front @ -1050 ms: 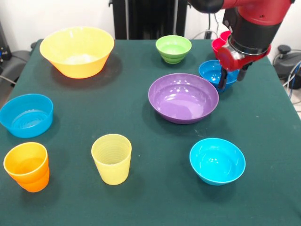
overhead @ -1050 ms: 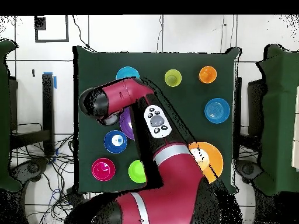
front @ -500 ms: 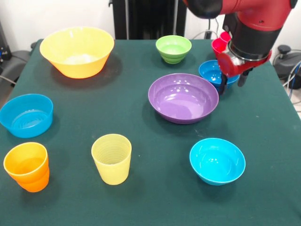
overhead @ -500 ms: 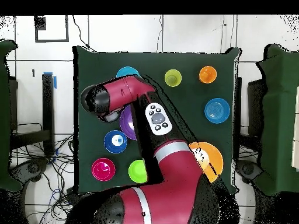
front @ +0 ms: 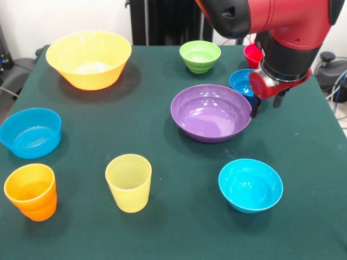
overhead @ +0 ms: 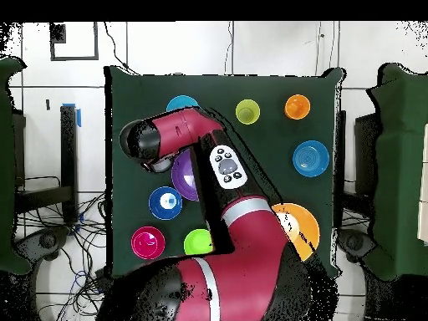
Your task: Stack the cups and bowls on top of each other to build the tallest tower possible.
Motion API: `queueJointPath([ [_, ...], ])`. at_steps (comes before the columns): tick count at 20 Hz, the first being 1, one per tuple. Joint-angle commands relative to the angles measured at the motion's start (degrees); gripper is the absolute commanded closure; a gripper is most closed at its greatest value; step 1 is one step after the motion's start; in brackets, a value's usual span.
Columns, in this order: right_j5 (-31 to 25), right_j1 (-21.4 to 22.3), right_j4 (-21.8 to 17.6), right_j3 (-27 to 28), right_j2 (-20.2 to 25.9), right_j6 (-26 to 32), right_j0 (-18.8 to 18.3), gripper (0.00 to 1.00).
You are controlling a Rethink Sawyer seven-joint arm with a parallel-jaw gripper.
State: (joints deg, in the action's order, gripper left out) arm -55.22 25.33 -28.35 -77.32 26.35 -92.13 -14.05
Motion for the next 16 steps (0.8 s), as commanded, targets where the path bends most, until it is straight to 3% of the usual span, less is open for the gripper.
queueJointPath([
  [1,-1.58,-2.40,-0.97,1.45,1.10,6.29,-1.55,0.00],
  [11,-0.36,-1.47,-1.12,-0.06,1.01,5.47,-2.28,0.00],
  [16,1.30,-3.17,-2.77,0.87,0.74,5.30,-1.35,0.00],
])
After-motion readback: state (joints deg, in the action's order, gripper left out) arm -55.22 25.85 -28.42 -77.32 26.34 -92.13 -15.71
